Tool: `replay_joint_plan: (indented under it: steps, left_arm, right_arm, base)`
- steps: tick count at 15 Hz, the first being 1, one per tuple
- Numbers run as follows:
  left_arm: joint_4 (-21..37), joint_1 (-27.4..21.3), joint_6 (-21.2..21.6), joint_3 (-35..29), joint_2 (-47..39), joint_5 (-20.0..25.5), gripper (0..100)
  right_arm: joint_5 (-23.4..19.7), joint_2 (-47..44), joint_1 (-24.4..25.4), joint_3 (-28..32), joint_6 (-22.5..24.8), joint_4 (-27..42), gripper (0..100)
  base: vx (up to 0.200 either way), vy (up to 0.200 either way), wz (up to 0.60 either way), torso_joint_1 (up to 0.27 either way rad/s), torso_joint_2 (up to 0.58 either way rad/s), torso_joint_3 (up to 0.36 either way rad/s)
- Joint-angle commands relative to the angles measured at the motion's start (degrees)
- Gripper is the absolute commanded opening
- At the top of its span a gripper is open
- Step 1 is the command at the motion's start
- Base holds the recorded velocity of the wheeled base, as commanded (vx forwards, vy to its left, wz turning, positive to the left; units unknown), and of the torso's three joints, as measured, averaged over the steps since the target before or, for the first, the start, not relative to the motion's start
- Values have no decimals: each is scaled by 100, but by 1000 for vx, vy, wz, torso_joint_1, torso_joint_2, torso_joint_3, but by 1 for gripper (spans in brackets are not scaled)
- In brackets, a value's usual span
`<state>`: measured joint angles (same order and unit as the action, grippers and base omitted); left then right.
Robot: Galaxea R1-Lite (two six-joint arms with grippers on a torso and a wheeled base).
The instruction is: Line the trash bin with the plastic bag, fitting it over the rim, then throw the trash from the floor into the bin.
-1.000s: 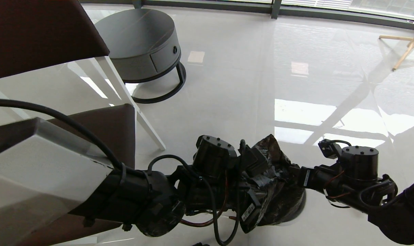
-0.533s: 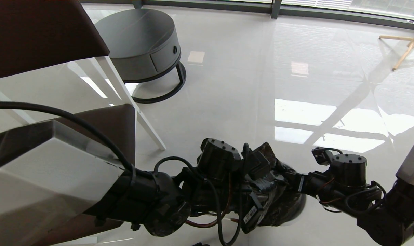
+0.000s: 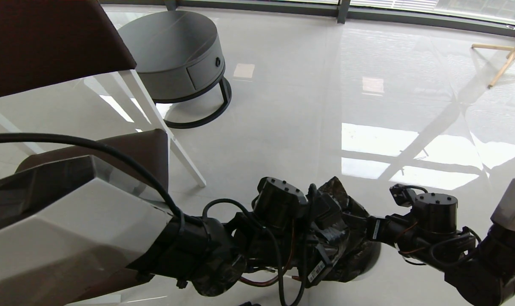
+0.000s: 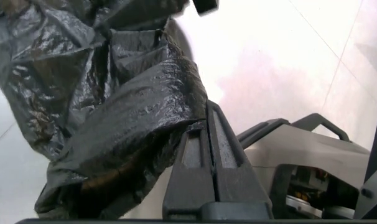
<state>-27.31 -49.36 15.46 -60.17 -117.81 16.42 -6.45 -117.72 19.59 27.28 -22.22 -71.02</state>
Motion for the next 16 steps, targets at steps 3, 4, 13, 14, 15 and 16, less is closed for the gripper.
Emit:
replay_joint_plan:
  steps: [3,4,13,14,15,16]
  left_arm:
    - [24,-12,1,-223,-357,1,0]
    - [24,-56,1,-311,-445,1,0]
    - [270,-91,115,-478,-664,-34,0]
    - [270,-100,115,-531,-735,-34,0]
    - [270,-109,115,-557,-752,-34,0]
    - [270,-118,115,-627,-849,-34,0]
  right_arm:
    - [-190,347,-184,14,-10,-78,100]
    - [-287,391,-228,67,-10,-61,100]
    - [-296,39,-263,453,-45,-43,100]
    - [-304,13,-263,453,-45,-43,100]
    - [-304,-5,-263,462,-45,-43,100]
    - [-304,-93,-254,497,-45,-52,100]
  base:
    - [0,0,0,0,0,0]
    - [0,0,0,0,0,0]
    - [0,0,0,0,0,0]
    - [0,0,0,0,0,0]
    - [0,0,0,0,0,0]
    - [0,0,0,0,0,0]
